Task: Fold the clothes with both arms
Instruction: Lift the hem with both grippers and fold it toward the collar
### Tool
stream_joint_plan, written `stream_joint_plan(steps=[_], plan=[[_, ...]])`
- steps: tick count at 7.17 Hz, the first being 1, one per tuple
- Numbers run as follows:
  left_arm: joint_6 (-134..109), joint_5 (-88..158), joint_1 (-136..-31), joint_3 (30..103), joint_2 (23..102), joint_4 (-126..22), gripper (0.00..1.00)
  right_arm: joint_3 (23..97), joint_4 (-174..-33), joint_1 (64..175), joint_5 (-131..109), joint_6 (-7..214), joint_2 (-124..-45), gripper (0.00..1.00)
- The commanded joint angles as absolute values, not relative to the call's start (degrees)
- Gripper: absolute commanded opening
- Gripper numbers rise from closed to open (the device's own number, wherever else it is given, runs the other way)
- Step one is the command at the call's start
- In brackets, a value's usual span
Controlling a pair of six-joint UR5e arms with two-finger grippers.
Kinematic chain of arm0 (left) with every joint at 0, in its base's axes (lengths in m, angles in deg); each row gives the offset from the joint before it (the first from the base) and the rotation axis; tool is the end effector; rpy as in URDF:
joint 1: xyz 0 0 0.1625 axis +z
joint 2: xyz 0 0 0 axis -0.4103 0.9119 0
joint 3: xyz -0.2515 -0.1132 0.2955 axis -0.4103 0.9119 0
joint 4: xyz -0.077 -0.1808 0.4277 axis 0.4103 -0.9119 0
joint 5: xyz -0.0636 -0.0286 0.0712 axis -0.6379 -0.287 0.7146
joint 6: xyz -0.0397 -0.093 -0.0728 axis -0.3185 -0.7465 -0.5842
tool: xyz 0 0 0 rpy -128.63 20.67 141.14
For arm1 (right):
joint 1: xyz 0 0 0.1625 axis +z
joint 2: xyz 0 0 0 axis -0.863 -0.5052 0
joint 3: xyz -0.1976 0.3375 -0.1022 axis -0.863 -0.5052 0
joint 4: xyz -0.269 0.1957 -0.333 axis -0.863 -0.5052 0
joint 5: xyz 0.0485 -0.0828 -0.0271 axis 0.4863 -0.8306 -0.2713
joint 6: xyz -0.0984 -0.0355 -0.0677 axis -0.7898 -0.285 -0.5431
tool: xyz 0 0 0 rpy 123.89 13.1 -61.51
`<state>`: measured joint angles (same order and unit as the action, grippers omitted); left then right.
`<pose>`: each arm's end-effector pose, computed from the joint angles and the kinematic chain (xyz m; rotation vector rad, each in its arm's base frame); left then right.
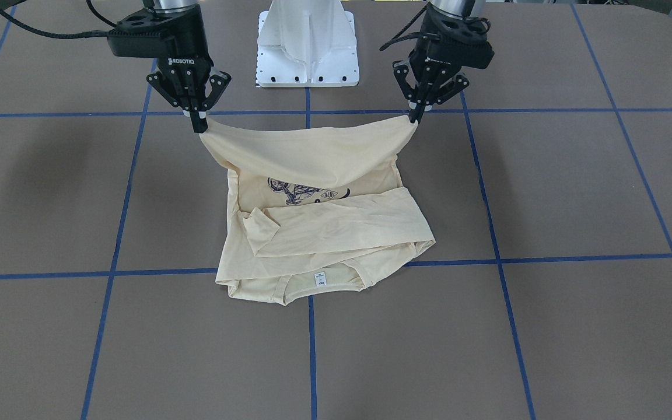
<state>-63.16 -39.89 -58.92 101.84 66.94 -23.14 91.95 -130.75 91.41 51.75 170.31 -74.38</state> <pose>0.3817 -0.4091 0.1230 0.4037 0.9244 -0.1085 -0.3958 -0.4116 0.1027 0.3551 -0.8285 0.4412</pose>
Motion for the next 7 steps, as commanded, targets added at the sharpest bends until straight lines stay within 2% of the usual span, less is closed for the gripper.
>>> stream_joint_plan(steps=[1,4,6,7], plan=[[-61.8,-36.0,-61.3,90.8,72.3,-24.1,0.00,78.2,-121.2,95.2,52.4,169.8,-69.7,0.00],[-58.1,-32.8,-62.6,74.0,73.9,-37.0,0.00,62.0,-115.6,97.9,52.5,169.7,-62.8,0.00],[-57.0,-31.7,-62.7,67.9,74.7,-42.1,0.00,53.7,-109.5,98.2,52.4,169.7,-61.3,0.00],[-56.5,-31.7,-62.7,67.1,74.7,-42.7,0.00,52.4,-108.8,98.3,52.4,169.6,-61.3,0.00]])
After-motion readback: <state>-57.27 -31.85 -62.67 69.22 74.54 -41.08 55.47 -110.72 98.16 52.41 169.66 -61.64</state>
